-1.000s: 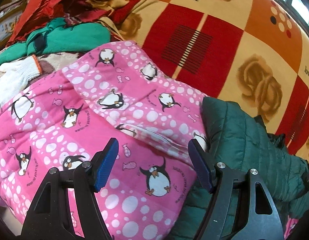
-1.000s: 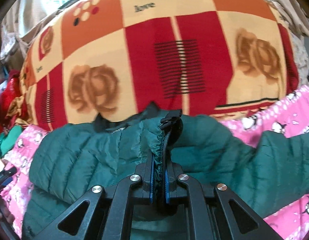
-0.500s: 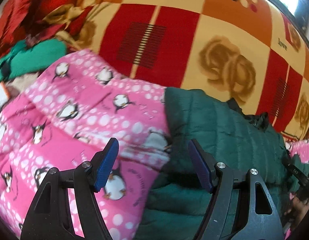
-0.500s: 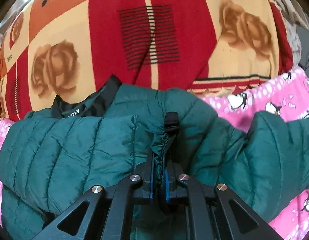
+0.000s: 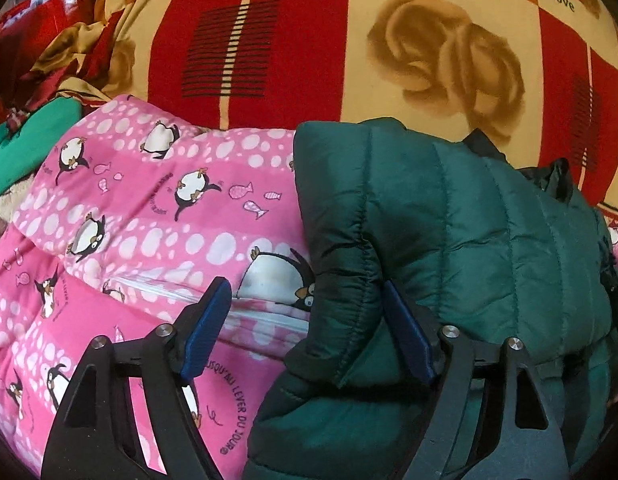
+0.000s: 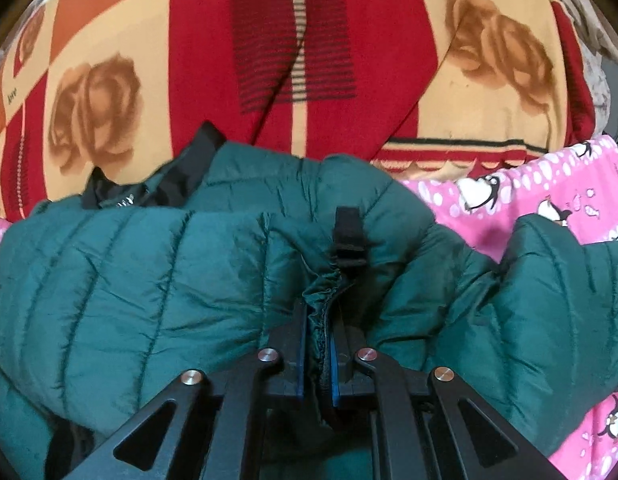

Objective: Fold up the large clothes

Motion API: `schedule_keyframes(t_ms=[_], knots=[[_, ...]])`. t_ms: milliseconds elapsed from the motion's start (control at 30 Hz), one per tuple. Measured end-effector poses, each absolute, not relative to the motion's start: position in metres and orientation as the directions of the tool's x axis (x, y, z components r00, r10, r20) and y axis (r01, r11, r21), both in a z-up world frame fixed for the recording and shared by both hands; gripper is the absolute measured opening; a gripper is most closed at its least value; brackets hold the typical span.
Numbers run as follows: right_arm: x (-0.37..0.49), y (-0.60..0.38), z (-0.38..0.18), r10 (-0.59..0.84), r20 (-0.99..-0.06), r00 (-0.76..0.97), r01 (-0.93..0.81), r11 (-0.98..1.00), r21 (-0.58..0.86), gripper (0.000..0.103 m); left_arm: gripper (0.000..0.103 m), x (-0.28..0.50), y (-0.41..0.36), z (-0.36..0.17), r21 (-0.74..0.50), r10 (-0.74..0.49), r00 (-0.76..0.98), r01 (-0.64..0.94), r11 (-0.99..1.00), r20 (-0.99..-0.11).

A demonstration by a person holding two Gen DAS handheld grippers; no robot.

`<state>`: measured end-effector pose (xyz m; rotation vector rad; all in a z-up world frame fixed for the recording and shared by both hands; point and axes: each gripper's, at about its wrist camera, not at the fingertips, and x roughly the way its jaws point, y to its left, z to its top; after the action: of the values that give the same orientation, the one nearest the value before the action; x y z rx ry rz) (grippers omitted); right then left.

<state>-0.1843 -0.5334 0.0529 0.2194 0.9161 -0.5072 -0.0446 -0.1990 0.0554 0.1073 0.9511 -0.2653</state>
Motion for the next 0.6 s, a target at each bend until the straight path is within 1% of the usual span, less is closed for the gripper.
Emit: schedule_keyframes(t_ms=[67,100,133,167,200,233,367,433,500,600], knots=[[-0.183,-0.538,0.051,-0.298,-0.810,0.506,0.515,0.857,0.007,0.011,0.079,-0.045,-0.199,0.055,-0.023,-0.174,0.552,0.269,0.963,-0.815],[-0.184,-0.541,0.052,-0.282,-0.811,0.513,0.522,0.853,0.033,0.016,0.079,-0.044,-0.199,0.055,-0.024,-0.174,0.552,0.268,0.963,-0.816],[-0.188,-0.546,0.054,-0.262,-0.812,0.522,0.533,0.843,0.071,0.027,0.079,-0.044,-0.199,0.055,-0.028,-0.176,0.551,0.266,0.964,-0.816],[-0.193,-0.549,0.056,-0.254,-0.809,0.530,0.542,0.835,0.093,0.035,0.079,-0.044,-0.198,0.055,-0.033,-0.178,0.549,0.264,0.964,-0.817],[-0.197,-0.552,0.060,-0.250,-0.802,0.542,0.551,0.827,0.114,0.046,0.079,-0.044,-0.197,0.055,-0.038,-0.181,0.547,0.262,0.964,-0.818],[-0.204,-0.553,0.066,-0.244,-0.789,0.564,0.557,0.817,0.146,0.048,0.079,-0.044,-0.196,0.055,-0.045,-0.184,0.545,0.258,0.965,-0.818],[-0.218,-0.544,0.097,-0.228,-0.737,0.637,0.536,0.817,0.211,0.048,0.079,-0.042,-0.195,0.055,-0.054,-0.187,0.542,0.252,0.966,-0.819],[-0.214,-0.529,0.112,-0.189,-0.715,0.673,0.486,0.842,0.235,0.048,0.079,-0.042,-0.195,0.055,-0.055,-0.186,0.542,0.249,0.967,-0.819],[-0.198,-0.503,0.122,-0.117,-0.701,0.704,0.394,0.885,0.248,0.048,0.079,-0.043,-0.195,0.055,-0.056,-0.186,0.542,0.247,0.967,-0.820],[-0.168,-0.466,0.121,-0.008,-0.709,0.705,0.266,0.930,0.255,0.048,0.080,-0.043,-0.195,0.055,-0.054,-0.184,0.543,0.246,0.968,-0.819]])
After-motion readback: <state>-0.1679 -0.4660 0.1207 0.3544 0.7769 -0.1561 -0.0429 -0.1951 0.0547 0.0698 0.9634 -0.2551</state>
